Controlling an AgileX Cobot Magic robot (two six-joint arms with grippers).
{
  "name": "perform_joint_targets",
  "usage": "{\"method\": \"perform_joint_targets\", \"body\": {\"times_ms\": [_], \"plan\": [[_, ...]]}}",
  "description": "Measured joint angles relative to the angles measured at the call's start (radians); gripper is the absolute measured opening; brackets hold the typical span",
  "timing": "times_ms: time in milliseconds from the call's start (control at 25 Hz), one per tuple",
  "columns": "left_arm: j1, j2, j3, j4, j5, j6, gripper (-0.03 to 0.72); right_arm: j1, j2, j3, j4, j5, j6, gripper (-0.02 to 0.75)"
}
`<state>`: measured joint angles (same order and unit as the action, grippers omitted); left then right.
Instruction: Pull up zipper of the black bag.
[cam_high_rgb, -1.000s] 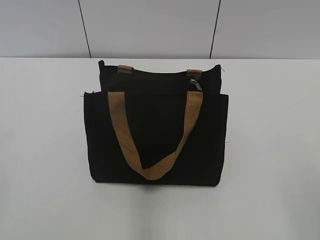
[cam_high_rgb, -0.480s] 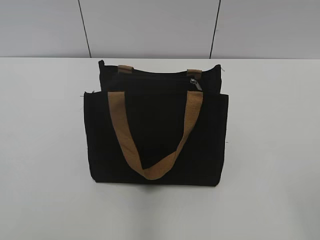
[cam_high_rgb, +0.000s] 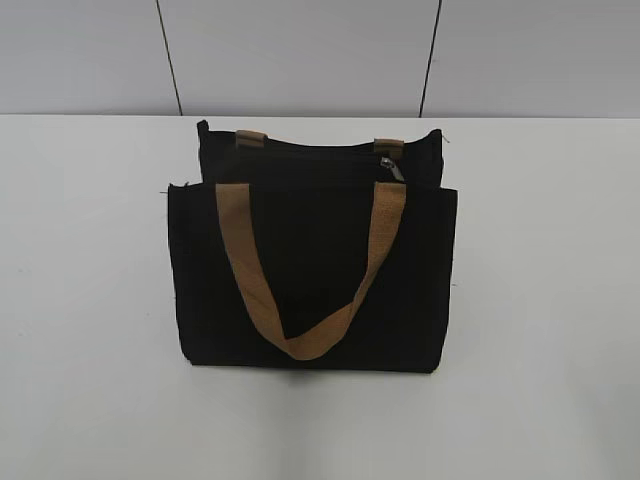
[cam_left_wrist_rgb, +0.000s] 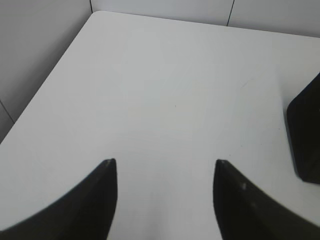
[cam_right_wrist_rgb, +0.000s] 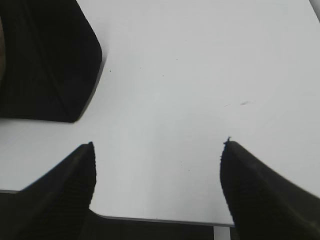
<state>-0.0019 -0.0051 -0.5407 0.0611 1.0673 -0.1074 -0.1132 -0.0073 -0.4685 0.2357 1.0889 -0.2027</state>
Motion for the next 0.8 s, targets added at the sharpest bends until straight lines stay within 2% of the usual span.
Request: {"method": "perform_joint_targets", "body": {"times_ms": [320, 520, 680, 800], "plan": [[0.000, 0.000, 0.000, -0.050, 0.000, 0.000, 0.413, 0.000, 0.000, 0.000, -0.009, 0.000, -0.001, 0.587], [0.000, 0.000, 0.001, -0.152, 0.000, 0.100, 0.403, 0.000, 0.000, 0.000, -0.074, 0.003, -0.001, 0.587], [0.000, 0.000, 0.002, -0.169, 0.000, 0.124, 0.401, 0.000, 0.000, 0.000, -0.076, 0.004, 0.000, 0.587], [0.000, 0.000, 0.002, -0.170, 0.000, 0.127, 0.401, 0.041, 0.000, 0.000, -0.076, 0.004, 0.000, 0.587]]}}
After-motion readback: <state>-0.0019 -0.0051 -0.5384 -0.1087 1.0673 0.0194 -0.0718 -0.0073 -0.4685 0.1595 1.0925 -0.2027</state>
